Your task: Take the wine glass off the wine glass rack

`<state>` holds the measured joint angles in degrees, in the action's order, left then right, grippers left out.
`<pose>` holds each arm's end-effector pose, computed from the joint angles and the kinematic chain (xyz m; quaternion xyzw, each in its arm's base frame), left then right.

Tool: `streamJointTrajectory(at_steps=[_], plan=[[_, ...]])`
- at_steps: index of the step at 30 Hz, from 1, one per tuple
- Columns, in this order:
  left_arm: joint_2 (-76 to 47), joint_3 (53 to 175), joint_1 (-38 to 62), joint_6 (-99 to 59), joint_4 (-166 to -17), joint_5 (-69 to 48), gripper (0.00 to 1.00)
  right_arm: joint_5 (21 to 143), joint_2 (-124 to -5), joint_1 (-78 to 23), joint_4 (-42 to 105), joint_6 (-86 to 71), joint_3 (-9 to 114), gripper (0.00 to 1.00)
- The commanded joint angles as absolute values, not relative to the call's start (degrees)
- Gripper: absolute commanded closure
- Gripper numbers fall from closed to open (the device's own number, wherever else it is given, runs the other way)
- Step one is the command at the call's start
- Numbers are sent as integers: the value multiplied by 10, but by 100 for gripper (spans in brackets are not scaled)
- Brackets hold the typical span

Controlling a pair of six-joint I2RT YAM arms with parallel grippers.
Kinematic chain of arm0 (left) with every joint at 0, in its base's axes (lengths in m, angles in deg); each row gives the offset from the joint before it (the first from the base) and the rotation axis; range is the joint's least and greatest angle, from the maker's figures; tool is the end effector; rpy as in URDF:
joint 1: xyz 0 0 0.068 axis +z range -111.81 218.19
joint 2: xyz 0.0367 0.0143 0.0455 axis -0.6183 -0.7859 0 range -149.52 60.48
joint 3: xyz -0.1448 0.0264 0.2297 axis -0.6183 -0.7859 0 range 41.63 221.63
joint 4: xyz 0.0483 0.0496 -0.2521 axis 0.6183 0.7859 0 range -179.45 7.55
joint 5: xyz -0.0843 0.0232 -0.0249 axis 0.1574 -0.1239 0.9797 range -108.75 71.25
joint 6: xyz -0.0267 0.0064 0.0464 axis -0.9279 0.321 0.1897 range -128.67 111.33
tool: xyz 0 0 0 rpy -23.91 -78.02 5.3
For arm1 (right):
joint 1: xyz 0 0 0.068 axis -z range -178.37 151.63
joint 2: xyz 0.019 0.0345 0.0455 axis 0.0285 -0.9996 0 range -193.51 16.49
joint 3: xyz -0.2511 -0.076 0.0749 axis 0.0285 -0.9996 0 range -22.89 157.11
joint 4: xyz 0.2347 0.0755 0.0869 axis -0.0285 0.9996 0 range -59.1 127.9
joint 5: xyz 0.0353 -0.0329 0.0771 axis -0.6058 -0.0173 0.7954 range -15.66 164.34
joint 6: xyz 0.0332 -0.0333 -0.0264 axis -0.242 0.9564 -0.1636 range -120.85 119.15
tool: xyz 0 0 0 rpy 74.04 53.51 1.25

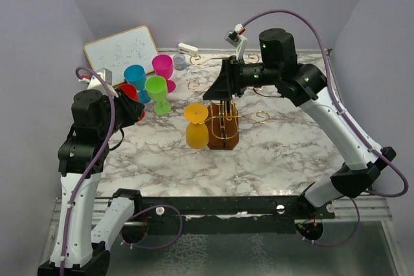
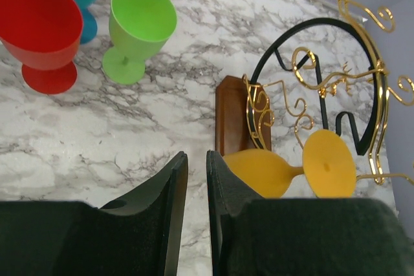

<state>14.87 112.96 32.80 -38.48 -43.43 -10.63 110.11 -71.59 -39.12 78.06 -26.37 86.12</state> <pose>0.1314 -0.0174 0.4247 -0.1335 0.8086 -0.2278 0.5258 0.2218 0.2186 0.4754 -0.2679 0.7794 0.4931 0.2784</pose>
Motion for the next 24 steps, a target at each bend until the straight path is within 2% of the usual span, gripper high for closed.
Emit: streamJointTrajectory(at_steps=[1,3,14,24], plan=[[167,1084,325,-407,-428,-66,79,1234,-686,-362,657,-396,793,51],[175,1077,325,-407,-425,-67,79,1242,-701,-347,680,-408,798,53],[196,1035,316,-413,-425,-62,79,1096,-764,-341,835,-346,863,58],[209,998,312,-413,-425,-64,79,1042,-777,-351,850,-312,824,60]])
